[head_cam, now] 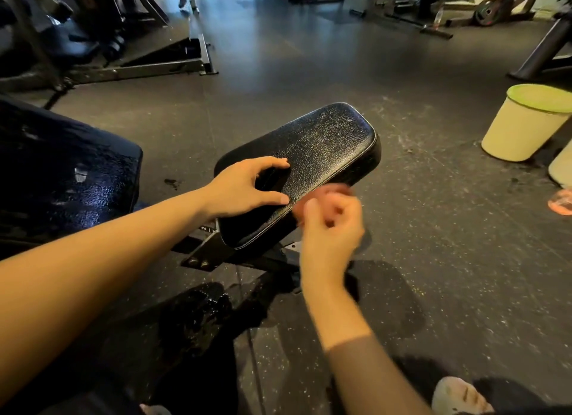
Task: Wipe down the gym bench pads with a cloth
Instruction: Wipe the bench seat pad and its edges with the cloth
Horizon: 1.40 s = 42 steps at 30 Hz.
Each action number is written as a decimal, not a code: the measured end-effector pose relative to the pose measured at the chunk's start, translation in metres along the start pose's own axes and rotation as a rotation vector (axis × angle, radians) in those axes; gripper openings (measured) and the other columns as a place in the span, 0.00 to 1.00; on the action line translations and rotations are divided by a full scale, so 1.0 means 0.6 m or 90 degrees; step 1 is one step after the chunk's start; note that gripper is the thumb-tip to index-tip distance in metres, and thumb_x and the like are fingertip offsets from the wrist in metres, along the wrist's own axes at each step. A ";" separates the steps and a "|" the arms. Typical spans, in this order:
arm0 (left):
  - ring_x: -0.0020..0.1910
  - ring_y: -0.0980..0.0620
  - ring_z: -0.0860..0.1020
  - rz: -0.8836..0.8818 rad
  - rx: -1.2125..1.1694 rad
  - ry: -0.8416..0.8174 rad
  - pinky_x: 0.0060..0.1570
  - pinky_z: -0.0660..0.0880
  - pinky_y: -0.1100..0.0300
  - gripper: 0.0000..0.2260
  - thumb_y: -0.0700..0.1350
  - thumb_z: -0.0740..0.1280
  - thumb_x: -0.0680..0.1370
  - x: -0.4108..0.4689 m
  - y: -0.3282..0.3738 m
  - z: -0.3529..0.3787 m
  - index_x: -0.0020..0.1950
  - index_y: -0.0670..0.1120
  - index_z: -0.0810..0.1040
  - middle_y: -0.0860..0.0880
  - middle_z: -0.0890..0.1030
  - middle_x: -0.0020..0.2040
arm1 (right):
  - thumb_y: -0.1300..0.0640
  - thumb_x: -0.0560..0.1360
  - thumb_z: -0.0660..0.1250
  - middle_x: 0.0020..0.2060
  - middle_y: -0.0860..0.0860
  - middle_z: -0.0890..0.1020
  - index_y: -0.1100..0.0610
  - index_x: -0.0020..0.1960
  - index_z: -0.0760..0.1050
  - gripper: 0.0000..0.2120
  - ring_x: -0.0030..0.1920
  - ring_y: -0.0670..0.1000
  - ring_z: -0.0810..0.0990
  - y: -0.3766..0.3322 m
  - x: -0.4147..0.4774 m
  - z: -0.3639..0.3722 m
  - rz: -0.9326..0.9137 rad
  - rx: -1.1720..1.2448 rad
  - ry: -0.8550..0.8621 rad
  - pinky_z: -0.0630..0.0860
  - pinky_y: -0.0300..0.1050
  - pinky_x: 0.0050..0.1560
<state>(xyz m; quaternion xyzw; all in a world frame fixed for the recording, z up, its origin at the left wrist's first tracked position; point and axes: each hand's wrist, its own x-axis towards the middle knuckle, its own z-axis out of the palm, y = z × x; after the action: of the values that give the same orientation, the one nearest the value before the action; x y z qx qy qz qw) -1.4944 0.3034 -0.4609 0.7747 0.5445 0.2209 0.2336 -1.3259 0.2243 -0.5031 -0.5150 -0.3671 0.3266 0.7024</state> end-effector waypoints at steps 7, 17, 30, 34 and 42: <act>0.72 0.58 0.71 0.005 0.004 -0.005 0.73 0.69 0.48 0.37 0.69 0.71 0.65 0.003 -0.011 -0.003 0.73 0.62 0.72 0.62 0.72 0.74 | 0.70 0.74 0.69 0.38 0.57 0.80 0.61 0.46 0.76 0.07 0.33 0.44 0.81 0.008 -0.074 0.009 0.143 -0.004 -0.142 0.79 0.41 0.33; 0.72 0.58 0.71 0.016 -0.002 -0.003 0.72 0.70 0.47 0.35 0.67 0.74 0.66 0.005 -0.012 -0.008 0.72 0.62 0.73 0.61 0.73 0.73 | 0.67 0.72 0.71 0.35 0.49 0.78 0.55 0.43 0.75 0.09 0.36 0.46 0.76 0.016 -0.113 0.039 0.047 -0.047 -0.194 0.74 0.44 0.38; 0.72 0.56 0.71 0.003 -0.008 -0.027 0.73 0.70 0.47 0.33 0.64 0.76 0.69 0.006 -0.010 -0.015 0.73 0.63 0.72 0.60 0.71 0.75 | 0.62 0.71 0.71 0.37 0.51 0.78 0.53 0.44 0.72 0.09 0.36 0.50 0.78 -0.023 0.142 -0.040 -0.058 0.000 0.178 0.79 0.56 0.40; 0.68 0.53 0.74 -0.003 0.035 -0.019 0.70 0.71 0.49 0.31 0.56 0.77 0.72 0.007 -0.003 -0.014 0.74 0.62 0.71 0.59 0.71 0.75 | 0.62 0.73 0.70 0.35 0.59 0.74 0.53 0.42 0.66 0.13 0.29 0.55 0.77 0.039 0.049 -0.010 0.081 0.014 0.051 0.79 0.54 0.31; 0.64 0.49 0.77 -0.009 0.054 -0.023 0.67 0.73 0.48 0.32 0.59 0.76 0.72 0.000 0.009 -0.013 0.75 0.61 0.71 0.57 0.73 0.74 | 0.61 0.76 0.69 0.32 0.49 0.74 0.53 0.39 0.67 0.13 0.30 0.42 0.77 -0.021 0.167 -0.018 0.033 0.008 0.172 0.77 0.49 0.34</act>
<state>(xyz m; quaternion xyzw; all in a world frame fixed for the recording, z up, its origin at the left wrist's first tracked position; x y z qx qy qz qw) -1.4950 0.3025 -0.4514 0.7840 0.5545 0.1819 0.2115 -1.2640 0.2999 -0.4751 -0.5591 -0.2533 0.2749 0.7400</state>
